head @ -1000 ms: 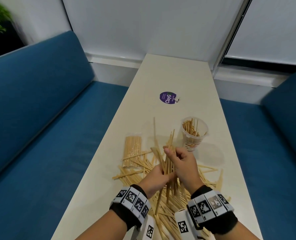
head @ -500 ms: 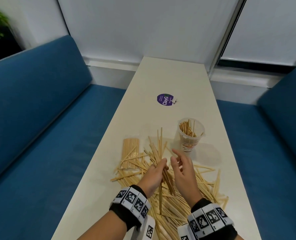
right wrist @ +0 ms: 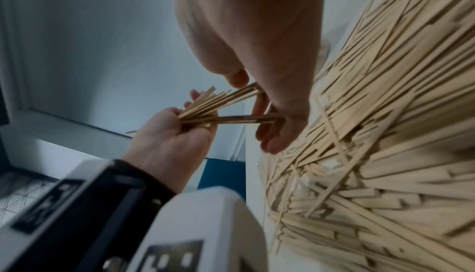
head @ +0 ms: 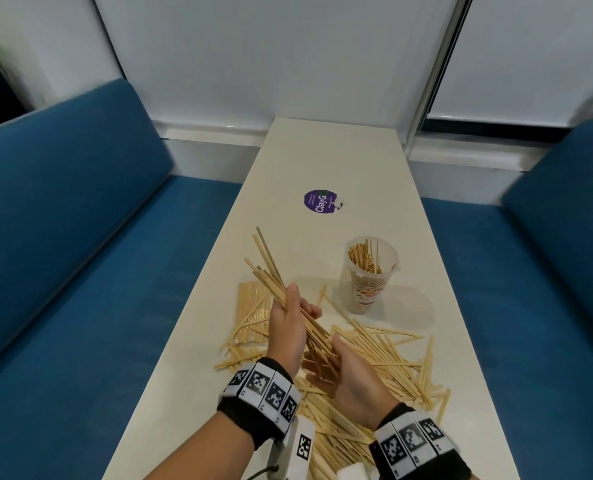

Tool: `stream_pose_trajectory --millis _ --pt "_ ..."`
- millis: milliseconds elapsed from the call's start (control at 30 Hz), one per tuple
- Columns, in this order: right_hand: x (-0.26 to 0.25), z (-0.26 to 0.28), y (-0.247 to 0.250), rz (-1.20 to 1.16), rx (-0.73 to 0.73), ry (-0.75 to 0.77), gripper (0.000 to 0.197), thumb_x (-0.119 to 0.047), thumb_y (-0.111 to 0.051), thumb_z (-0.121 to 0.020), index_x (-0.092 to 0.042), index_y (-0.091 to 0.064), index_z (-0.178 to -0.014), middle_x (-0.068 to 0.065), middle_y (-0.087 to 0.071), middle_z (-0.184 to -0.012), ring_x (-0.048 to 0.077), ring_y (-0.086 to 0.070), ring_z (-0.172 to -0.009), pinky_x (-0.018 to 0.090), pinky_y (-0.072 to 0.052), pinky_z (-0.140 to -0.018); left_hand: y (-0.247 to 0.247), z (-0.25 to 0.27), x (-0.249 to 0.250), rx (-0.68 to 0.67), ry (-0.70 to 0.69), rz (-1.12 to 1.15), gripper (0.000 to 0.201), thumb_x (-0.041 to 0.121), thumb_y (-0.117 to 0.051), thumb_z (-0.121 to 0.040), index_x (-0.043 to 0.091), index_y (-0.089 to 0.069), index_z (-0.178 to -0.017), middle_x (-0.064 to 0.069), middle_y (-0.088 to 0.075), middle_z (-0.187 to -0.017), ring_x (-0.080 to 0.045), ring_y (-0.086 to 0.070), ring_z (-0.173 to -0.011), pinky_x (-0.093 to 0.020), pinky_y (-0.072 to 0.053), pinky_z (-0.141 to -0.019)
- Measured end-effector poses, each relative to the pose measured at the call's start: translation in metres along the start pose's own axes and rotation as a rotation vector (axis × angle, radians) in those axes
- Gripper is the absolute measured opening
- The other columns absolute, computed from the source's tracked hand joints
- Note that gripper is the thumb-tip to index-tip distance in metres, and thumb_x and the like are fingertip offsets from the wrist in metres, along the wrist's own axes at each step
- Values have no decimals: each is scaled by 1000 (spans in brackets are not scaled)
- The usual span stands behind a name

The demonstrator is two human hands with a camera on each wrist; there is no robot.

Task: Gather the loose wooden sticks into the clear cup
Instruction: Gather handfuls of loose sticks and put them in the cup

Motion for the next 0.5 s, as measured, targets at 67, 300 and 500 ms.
stream_pose_trajectory --millis 67,300,500 --pt "5 1 -1 45 36 -74 40 -35 -39 -99 -4 -63 -105 14 -68 -90 25 -64 -80 34 -51 -66 1 2 14 32 -106 -40 39 39 -35 -98 11 -43 -72 -1 -52 -59 -12 -50 -56 -23 -42 -64" --pt "0 8 -11 -271 52 -135 32 -23 -41 -99 3 -54 -86 18 -64 -65 27 -59 -70 40 -48 -90 -3 14 38 23 -347 -145 20 33 -43 -95 21 -45 -80 8 -40 -49 -4 -38 -42 -18 -38 -48" --pt "-6 17 -34 -266 -100 -109 36 -23 -38 -100 4 -58 -111 15 -61 -85 22 -61 -78 31 -58 -66 -5 16 32 4 -374 -200 25 31 -52 -92 22 -43 -113 11 -53 -61 -4 -49 -48 -24 -44 -56"
Point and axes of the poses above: each hand's wrist, its own z-axis away from the middle knuckle, its own y-axis out of the back of the hand, x = y × z, the point moved 10 cm from there along -z, towards the middle knuckle
